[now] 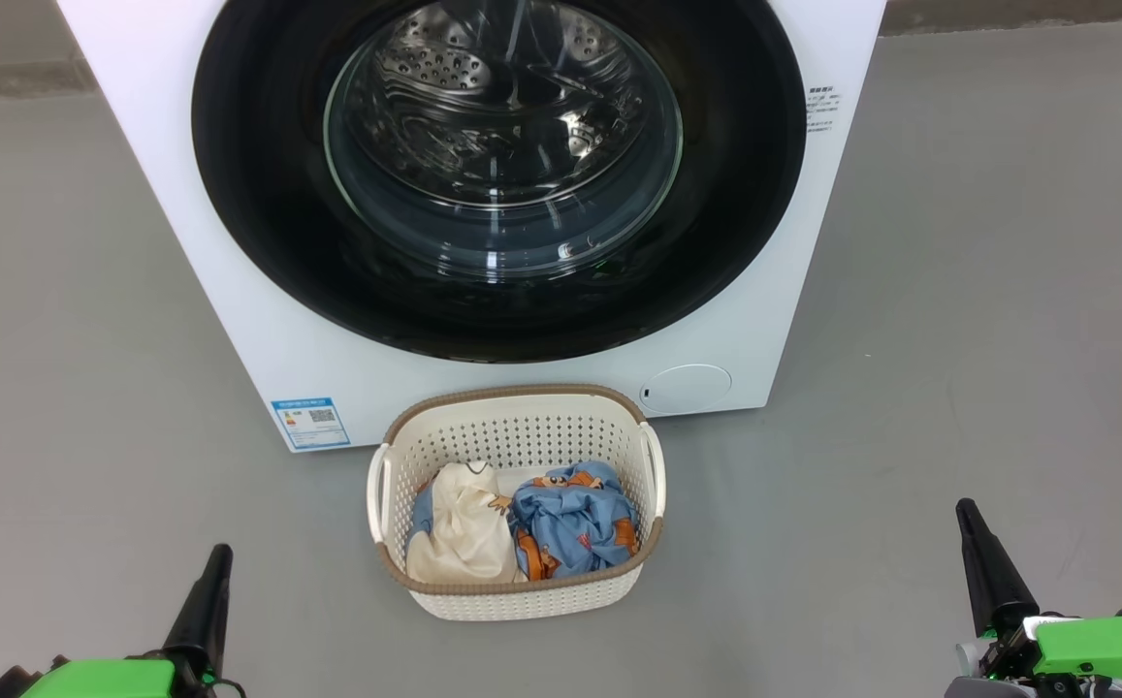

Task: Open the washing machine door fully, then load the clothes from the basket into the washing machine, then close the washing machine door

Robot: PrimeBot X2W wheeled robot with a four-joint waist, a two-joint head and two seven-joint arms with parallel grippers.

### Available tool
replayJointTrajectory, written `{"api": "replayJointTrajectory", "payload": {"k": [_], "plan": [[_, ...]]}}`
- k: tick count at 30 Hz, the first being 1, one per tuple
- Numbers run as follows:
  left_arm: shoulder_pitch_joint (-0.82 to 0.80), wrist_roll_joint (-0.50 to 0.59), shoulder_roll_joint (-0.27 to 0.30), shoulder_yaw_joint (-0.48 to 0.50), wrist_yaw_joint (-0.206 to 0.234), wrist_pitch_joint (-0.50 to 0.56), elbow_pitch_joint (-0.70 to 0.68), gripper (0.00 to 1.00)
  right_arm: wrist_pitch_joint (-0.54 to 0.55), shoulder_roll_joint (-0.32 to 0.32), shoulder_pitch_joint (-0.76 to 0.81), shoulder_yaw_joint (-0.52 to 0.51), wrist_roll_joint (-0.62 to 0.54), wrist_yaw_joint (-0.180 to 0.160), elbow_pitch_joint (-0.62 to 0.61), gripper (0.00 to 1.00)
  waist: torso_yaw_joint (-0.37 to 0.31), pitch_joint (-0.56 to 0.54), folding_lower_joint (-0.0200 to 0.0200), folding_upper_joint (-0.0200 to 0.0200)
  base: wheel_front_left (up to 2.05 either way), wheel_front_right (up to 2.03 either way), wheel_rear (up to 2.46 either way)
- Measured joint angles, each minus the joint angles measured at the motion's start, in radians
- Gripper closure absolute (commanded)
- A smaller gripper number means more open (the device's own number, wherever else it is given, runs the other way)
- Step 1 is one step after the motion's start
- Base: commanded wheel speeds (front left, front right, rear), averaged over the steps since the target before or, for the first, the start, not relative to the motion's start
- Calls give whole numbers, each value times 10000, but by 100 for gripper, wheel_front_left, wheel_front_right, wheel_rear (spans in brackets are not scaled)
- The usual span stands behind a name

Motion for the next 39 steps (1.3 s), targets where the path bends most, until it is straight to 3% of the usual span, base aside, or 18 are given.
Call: {"api": "replayJointTrajectory", "payload": {"k": [39], "plan": [[0, 0, 0, 0, 0, 0, 0, 100, 0, 0, 0, 0, 0, 0, 0, 100, 0, 0, 0, 0, 0, 0, 0]]}}
